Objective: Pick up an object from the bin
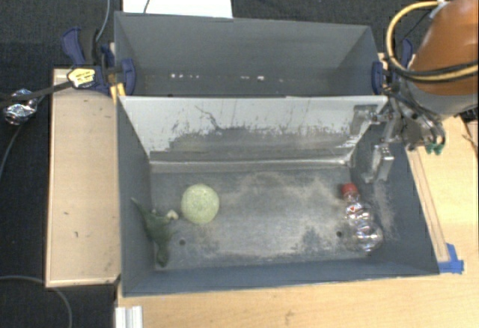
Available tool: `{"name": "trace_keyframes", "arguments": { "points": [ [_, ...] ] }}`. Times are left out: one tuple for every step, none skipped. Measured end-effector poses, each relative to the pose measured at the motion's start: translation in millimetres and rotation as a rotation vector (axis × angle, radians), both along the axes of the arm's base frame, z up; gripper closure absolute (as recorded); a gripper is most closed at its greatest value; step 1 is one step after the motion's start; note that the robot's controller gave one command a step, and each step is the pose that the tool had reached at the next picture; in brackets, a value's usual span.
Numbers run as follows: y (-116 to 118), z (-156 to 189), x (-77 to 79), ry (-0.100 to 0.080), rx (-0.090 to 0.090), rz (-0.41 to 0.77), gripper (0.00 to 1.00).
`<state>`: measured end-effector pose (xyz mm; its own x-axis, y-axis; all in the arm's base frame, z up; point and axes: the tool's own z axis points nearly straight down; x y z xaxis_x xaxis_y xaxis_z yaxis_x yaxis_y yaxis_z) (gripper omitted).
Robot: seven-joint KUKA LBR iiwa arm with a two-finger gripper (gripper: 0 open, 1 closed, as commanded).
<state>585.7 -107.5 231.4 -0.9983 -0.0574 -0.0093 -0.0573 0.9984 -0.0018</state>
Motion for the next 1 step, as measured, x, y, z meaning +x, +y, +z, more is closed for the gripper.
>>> {"name": "trace_keyframes", "arguments": {
  "points": [
    [0.2,-60.6,-16.1,0.000,-0.001,0.118,0.00]
  ]
}}
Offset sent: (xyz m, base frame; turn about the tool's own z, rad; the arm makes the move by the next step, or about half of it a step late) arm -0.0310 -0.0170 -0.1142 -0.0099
